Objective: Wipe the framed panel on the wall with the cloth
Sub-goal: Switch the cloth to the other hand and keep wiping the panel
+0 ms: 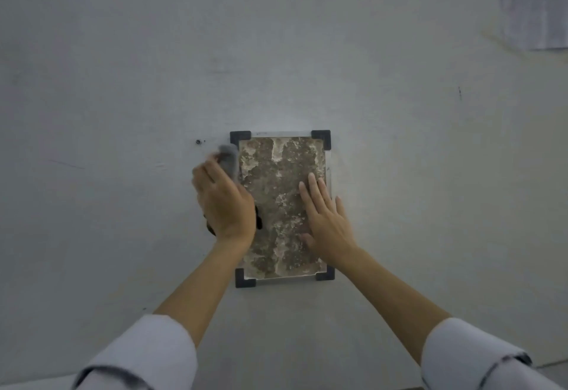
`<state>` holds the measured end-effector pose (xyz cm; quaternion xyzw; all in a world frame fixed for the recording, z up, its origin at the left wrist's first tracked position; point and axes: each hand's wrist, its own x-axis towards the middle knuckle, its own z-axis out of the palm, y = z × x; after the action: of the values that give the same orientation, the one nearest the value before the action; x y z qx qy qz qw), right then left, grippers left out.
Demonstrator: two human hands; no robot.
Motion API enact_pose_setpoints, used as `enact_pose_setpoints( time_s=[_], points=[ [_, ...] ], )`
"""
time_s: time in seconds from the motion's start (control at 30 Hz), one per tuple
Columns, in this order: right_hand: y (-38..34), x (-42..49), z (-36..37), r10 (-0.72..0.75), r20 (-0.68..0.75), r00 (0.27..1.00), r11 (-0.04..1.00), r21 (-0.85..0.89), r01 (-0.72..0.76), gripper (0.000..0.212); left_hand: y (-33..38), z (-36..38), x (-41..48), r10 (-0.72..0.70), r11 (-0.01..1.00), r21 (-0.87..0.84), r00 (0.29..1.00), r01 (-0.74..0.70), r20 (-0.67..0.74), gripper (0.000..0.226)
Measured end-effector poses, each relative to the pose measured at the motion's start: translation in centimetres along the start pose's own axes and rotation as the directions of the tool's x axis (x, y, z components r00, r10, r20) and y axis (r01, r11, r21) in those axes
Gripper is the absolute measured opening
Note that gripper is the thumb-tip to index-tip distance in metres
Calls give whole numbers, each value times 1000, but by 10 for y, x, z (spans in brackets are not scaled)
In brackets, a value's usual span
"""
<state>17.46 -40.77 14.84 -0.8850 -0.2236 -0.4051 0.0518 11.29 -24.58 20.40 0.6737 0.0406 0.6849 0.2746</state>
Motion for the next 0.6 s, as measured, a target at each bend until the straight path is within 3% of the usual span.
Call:
enact_pose_setpoints(
  time_s=[0.13,0.23,0.47,0.6],
  points=[
    [3,3,10,21,25,999,998,-64,-19,108,-5,27,-35,299,940,94,927,-327,227,46],
    [7,4,12,5,-15,1000,995,-98,-6,105,-19,42,-68,367,896,101,849,-433,380,63],
    [16,0,10,-45,-4,999,994,-96,44,104,-57,35,-96,517,792,57,717,-608,468,76],
    [17,-3,12,-34,-25,999,996,-89,32,106,-71,34,-73,614,726,-39,621,-687,487,69]
  ],
)
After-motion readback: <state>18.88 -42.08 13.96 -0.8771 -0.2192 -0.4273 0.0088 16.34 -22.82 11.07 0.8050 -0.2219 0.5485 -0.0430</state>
